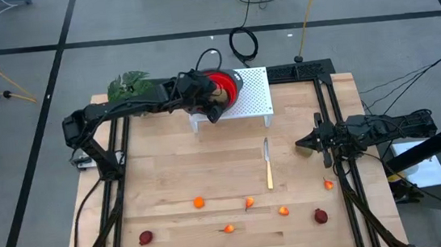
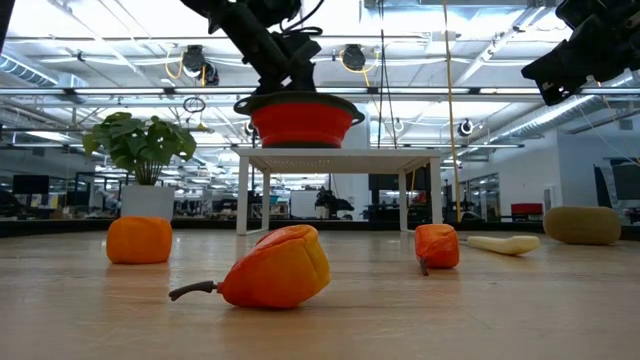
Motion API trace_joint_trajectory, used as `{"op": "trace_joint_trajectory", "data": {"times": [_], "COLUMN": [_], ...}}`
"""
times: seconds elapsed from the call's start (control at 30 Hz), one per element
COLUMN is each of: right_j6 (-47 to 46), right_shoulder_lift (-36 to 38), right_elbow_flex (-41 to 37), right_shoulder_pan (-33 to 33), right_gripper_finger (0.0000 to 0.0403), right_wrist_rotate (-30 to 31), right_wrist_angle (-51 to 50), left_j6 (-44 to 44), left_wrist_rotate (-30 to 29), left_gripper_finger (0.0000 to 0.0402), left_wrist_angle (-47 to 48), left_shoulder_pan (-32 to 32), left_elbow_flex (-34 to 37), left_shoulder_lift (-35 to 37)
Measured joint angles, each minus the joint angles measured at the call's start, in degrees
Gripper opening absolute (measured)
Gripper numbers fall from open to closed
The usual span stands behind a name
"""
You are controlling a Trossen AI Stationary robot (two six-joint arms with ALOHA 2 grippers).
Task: Pick & Place Fruit
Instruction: Put the left green kiwi into the red strainer bowl on the shelf, then put the green kiwi into the red strainer bowl on the shelf
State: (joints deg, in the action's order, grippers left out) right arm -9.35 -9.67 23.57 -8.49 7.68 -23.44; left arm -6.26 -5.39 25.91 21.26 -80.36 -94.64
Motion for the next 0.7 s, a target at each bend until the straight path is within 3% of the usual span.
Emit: {"op": "trace_joint_trajectory", "data": {"times": [0.37,0.53,0.7], "right_j6": [0.00,-0.02,-0.02], "right_shoulder_lift": [0.00,0.00,0.00], "right_elbow_flex": [0.00,0.00,0.00], "right_shoulder_pan": [-0.02,-0.02,-0.02], "right_gripper_finger": [0.0000,0.0000,0.0000], "right_wrist_rotate": [-0.02,-0.13,-0.20], "right_wrist_angle": [0.02,-0.03,0.00], "left_j6": [0.55,1.23,-1.25], "left_wrist_rotate": [-0.43,-0.59,-0.59], "left_gripper_finger": [0.0312,0.0309,0.0281], "left_wrist_angle": [-1.70,-1.56,0.04], "left_shoulder_pan": [0.05,0.09,0.09], "left_elbow_flex": [-0.06,-0.07,-0.11], "left_shoulder_lift": [1.81,5.50,9.72]}}
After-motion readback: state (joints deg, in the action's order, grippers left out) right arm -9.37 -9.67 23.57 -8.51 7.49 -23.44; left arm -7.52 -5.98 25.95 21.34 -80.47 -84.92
